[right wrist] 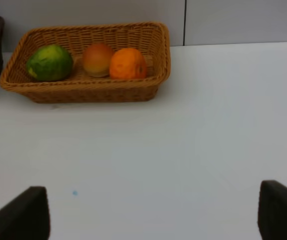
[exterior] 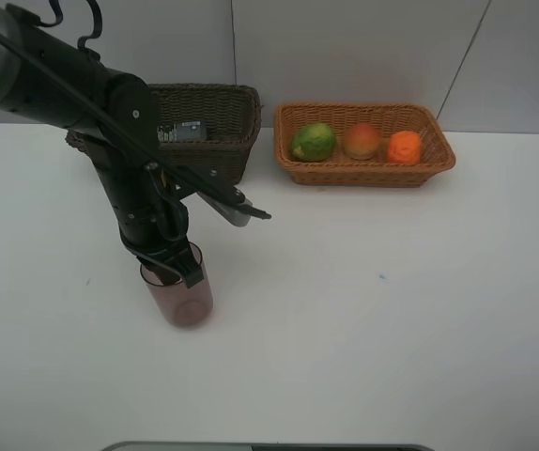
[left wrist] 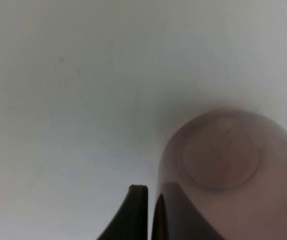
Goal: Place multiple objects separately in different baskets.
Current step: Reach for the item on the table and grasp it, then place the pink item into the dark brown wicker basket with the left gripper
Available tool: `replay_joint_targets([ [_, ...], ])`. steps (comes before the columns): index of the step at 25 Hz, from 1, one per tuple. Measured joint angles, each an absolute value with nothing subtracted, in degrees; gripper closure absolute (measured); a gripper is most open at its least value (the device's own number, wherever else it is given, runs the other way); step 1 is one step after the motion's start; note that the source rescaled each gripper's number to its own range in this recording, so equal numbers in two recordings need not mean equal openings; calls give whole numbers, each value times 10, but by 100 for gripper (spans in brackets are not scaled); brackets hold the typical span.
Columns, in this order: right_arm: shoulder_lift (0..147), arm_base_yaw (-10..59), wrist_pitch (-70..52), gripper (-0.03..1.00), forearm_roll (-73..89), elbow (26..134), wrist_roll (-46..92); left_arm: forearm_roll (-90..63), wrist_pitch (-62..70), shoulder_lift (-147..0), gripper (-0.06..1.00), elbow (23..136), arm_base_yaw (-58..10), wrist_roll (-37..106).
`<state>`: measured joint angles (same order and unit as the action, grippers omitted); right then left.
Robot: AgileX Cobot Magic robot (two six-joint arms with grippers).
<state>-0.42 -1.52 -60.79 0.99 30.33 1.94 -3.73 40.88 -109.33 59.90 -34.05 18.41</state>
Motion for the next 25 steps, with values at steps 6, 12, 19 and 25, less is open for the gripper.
replay_joint_targets([
  [6,-4,-15,-608,19,10,303,19,-37,408,-1093,94,599,-341,184],
  [12,-4,-15,-608,19,10,303,19,-37,403,-1093,94,599,-341,184],
  [19,-4,-15,-608,19,10,303,19,-37,410,-1077,94,611,-341,180],
  [25,-4,-15,-608,19,10,303,19,-5,463,-1038,94,689,-341,87],
])
